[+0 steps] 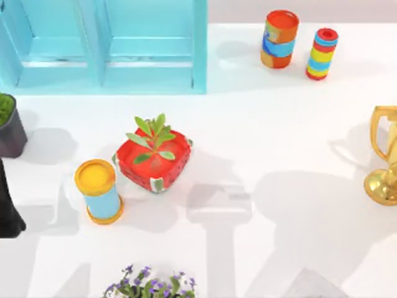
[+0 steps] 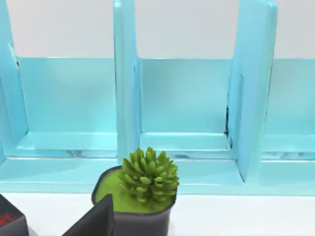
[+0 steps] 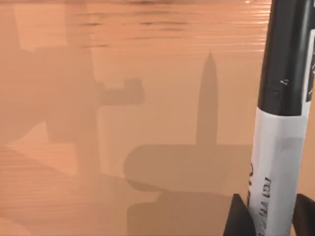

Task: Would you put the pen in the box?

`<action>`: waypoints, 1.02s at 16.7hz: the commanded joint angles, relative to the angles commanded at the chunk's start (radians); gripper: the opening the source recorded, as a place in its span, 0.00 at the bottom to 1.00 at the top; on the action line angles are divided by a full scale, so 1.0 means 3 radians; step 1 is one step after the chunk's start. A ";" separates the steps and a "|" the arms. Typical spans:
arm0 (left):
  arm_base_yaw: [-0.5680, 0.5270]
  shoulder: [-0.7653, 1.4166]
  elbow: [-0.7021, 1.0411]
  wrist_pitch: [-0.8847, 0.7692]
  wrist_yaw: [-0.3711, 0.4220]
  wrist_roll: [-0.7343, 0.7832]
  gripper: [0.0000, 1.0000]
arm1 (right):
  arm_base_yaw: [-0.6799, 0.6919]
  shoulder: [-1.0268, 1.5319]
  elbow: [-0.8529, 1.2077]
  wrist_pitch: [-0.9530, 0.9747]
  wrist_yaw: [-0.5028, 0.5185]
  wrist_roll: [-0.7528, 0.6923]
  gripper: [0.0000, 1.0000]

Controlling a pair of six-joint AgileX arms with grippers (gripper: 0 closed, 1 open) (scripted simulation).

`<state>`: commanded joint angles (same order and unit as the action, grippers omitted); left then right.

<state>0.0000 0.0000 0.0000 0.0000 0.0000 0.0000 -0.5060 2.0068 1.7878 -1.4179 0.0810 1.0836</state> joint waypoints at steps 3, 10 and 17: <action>0.0000 0.0000 0.0000 0.0000 0.0000 0.0000 1.00 | 0.0000 0.0000 0.0000 0.0000 0.0000 0.0000 0.00; 0.0000 0.0000 0.0000 0.0000 0.0000 0.0000 1.00 | 0.0333 -0.0079 -0.0164 0.0554 -0.0069 0.0003 0.00; 0.0000 0.0000 0.0000 0.0000 0.0000 0.0000 1.00 | 0.0220 -0.0109 -0.0917 0.0825 -0.0025 0.0177 0.00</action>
<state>0.0000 0.0000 0.0000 0.0000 0.0000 0.0000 -0.4400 1.9739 1.5126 -1.1705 0.0736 1.1368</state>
